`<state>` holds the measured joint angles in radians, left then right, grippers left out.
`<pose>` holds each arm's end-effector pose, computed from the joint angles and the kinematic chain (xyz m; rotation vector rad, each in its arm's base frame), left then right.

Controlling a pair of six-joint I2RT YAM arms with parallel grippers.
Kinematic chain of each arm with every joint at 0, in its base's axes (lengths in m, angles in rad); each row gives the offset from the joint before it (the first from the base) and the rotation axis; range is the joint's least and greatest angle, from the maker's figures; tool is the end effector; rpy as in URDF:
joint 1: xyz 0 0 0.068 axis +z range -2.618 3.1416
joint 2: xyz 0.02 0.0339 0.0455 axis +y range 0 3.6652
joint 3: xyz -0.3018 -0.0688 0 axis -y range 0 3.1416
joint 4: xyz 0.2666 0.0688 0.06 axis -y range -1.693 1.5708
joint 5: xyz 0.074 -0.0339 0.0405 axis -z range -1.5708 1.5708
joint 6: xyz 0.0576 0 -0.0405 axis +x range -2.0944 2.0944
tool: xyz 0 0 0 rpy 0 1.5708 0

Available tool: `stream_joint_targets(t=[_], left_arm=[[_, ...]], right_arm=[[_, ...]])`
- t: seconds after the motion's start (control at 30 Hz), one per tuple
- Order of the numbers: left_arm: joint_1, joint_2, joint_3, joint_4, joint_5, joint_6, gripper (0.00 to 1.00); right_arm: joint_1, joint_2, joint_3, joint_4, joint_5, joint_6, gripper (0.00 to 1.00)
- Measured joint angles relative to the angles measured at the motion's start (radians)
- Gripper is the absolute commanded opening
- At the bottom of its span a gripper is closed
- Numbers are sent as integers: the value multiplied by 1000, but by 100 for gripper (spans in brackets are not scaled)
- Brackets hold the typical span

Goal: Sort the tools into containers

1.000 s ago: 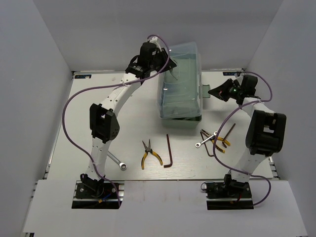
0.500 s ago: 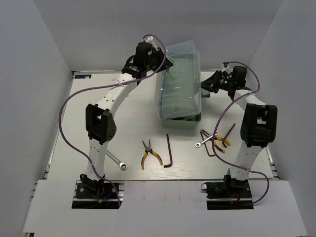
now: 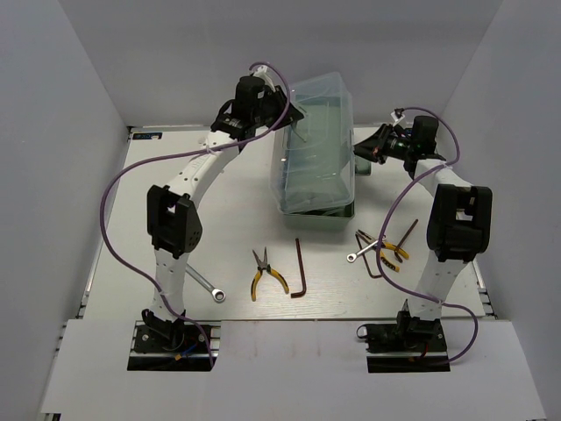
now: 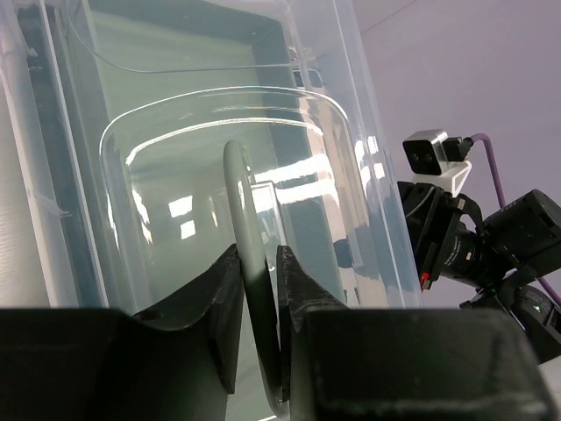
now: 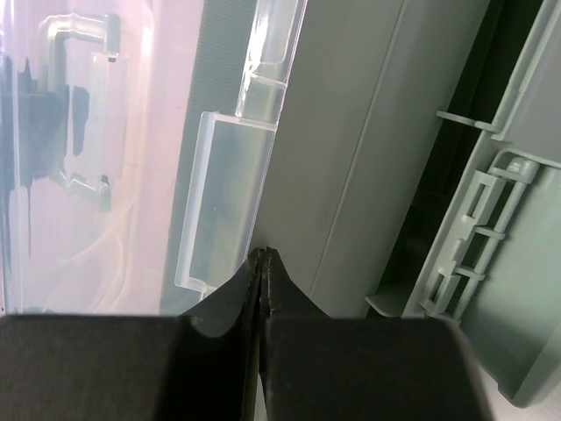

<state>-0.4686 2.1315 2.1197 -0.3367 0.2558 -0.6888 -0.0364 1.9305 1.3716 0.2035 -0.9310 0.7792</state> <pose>0.5017 -0.2703 0.3816 -0.0414 2.0445 -0.9997 0.4871 0.0285 0.2678 0.1448 2.0158 1.3746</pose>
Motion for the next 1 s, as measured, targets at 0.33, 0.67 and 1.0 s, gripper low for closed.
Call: stream_joint_targets(t=[0.33,0.67,1.0], left_arm=[[14,-59,-70,45,40,46,80],[27,-343,-315,35,-88,182,82],[48,-674,-1023,172,-247,156,53]], right_arm=[[0,-14,0,11,0,23,0],[0,-28,0,10,-5,30,0],[15,-51,0,17,-20,37,0]])
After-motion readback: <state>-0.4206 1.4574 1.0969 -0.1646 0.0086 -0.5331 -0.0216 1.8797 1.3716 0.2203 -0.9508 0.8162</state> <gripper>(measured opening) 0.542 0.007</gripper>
